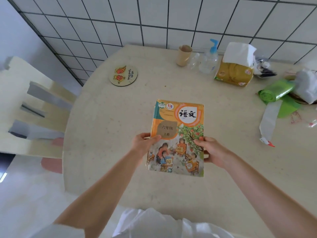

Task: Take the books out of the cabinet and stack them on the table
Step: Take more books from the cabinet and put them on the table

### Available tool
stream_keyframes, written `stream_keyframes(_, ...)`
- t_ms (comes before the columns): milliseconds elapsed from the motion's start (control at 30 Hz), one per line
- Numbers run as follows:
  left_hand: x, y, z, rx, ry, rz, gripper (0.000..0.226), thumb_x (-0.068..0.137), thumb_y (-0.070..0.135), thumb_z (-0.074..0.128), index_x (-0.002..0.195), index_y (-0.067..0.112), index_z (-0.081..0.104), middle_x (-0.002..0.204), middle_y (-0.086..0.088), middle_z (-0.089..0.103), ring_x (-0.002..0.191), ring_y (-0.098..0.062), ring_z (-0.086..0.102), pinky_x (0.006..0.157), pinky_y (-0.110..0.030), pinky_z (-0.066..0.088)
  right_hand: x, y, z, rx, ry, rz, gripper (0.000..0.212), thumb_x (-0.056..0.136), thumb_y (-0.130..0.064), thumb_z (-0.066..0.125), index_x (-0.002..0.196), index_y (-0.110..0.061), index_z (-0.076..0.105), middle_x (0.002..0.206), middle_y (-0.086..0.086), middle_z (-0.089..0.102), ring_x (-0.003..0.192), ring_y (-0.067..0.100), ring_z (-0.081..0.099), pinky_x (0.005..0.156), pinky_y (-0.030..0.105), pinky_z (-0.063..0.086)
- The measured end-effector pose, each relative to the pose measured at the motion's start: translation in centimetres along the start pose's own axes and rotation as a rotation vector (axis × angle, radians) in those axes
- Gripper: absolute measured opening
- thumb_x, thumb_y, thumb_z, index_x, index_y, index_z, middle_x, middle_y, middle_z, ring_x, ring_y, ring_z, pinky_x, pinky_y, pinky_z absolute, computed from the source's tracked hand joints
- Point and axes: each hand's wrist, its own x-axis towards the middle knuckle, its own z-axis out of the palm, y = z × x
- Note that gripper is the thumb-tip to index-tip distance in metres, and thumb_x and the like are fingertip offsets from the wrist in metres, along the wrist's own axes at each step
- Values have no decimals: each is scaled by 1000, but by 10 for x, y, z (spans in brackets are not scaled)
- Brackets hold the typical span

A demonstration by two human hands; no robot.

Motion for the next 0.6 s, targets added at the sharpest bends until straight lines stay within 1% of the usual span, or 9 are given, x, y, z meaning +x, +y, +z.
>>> stream_keyframes(100, 8, -2, 3, 26, 34, -34, 41, 76, 26, 81, 112, 11, 69, 105, -7, 73, 97, -25, 68, 90, -40, 55, 10, -1, 5, 3, 6, 44, 13, 94, -21, 59, 104, -13, 59, 97, 6, 68, 86, 24, 62, 92, 52, 50)
stream_keyframes(200, 12, -5, 2, -21, 44, -66, 39, 76, 27, 81, 111, 14, 69, 104, -3, 72, 94, -20, 67, 81, -36, 54, 17, 1, 8, 20, 20, 73, 17, 94, -21, 59, 108, -12, 59, 99, 9, 68, 84, 25, 62, 89, 51, 50)
stream_keyframes(233, 12, -5, 1, -29, 42, -68, 40, 76, 28, 82, 111, 15, 70, 103, -3, 73, 94, -21, 68, 83, -37, 55, 17, 0, 8, 20, 19, 75, 18, 94, -21, 59, 109, -11, 59, 100, 9, 68, 85, 25, 62, 89, 51, 50)
stream_keyframes(300, 16, -4, 1, -34, 32, -81, 41, 73, 28, 83, 111, 17, 71, 102, -4, 74, 95, -26, 70, 90, -45, 55, 21, -3, 7, 13, 12, 77, 20, 94, -20, 58, 111, -10, 58, 101, 10, 68, 85, 25, 63, 89, 52, 51)
stream_keyframes(333, 17, -4, 2, -36, 37, -80, 40, 73, 28, 83, 111, 17, 71, 101, -5, 75, 95, -27, 70, 91, -47, 55, 22, -4, 6, 12, 6, 76, 21, 94, -19, 58, 112, -8, 58, 101, 10, 68, 85, 25, 63, 87, 51, 52)
stream_keyframes(433, 16, 0, 6, -9, 74, -61, 37, 77, 25, 79, 112, 15, 71, 101, -5, 74, 96, -26, 69, 91, -45, 55, 23, -7, 5, 15, 3, 66, 23, 95, -21, 57, 114, -8, 58, 102, 9, 69, 87, 24, 64, 85, 48, 52)
stream_keyframes(500, 17, 3, 6, 33, 112, -18, 36, 77, 27, 79, 111, 16, 72, 99, -2, 74, 93, -22, 69, 88, -42, 56, 23, -7, 5, 16, 4, 63, 24, 95, -22, 57, 115, -8, 58, 106, 9, 68, 91, 24, 64, 88, 51, 51)
stream_keyframes(600, 18, 6, 4, 114, 149, 59, 36, 76, 29, 81, 109, 17, 72, 96, 1, 74, 86, -14, 69, 73, -31, 58, 26, -7, 5, -8, 29, 47, 25, 96, -22, 54, 117, -8, 56, 112, 9, 68, 101, 24, 64, 91, 54, 51)
